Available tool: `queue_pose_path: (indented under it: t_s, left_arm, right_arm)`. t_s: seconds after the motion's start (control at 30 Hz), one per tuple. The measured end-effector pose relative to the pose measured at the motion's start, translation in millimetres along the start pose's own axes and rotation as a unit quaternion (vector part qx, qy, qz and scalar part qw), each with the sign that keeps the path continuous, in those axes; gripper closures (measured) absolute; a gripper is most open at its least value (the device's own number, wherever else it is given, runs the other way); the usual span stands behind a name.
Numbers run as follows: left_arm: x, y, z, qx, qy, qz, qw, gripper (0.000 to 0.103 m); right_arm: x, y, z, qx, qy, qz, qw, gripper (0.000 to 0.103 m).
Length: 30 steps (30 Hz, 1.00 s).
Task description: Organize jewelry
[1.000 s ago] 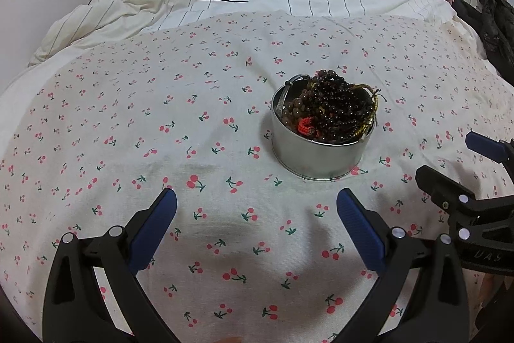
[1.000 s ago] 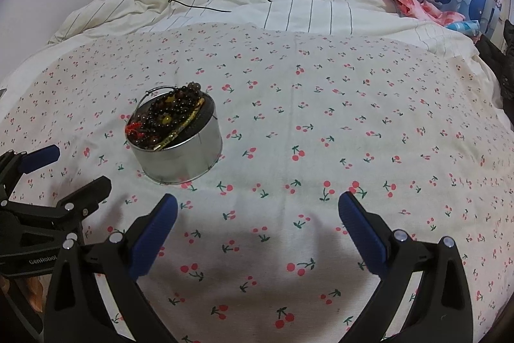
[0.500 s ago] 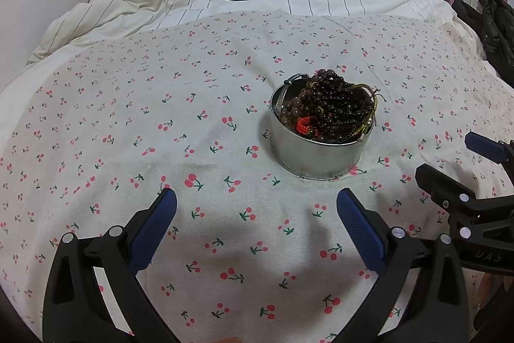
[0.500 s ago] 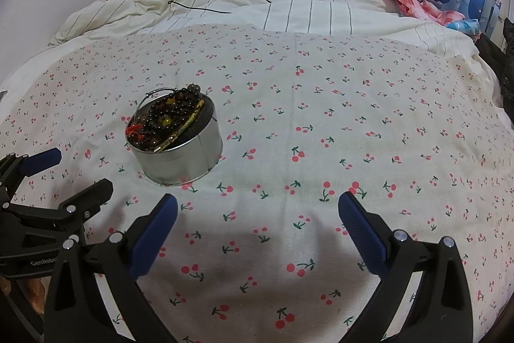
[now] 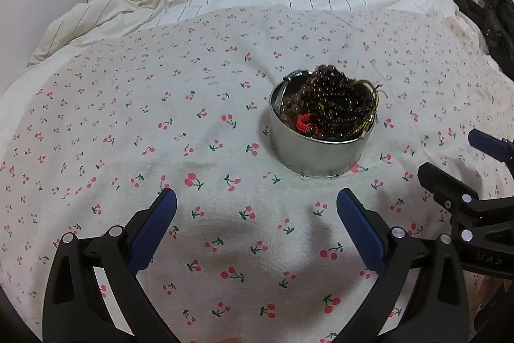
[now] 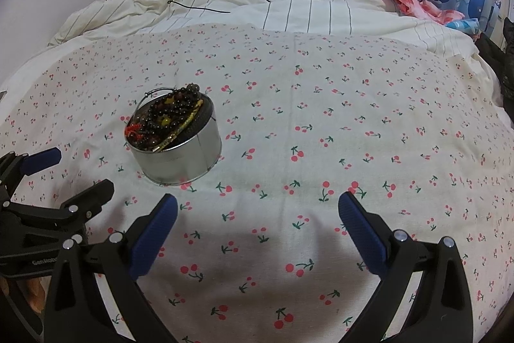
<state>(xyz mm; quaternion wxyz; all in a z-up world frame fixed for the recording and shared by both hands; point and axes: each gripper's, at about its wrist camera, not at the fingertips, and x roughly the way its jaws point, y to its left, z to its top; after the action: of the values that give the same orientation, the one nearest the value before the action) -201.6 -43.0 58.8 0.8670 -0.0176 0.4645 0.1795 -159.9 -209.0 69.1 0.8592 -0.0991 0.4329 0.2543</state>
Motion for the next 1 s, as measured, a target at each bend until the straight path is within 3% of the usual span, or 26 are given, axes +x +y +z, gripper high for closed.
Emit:
queue_pose_path:
  t_s: [1.0]
  left_arm:
    - [-0.9,-0.4,0.6,-0.006,0.000,-0.006,1.0000,0.007]
  right_arm:
    - [-1.9,-4.0,1.5,0.004,-0.002,-0.004,1.000,0.007]
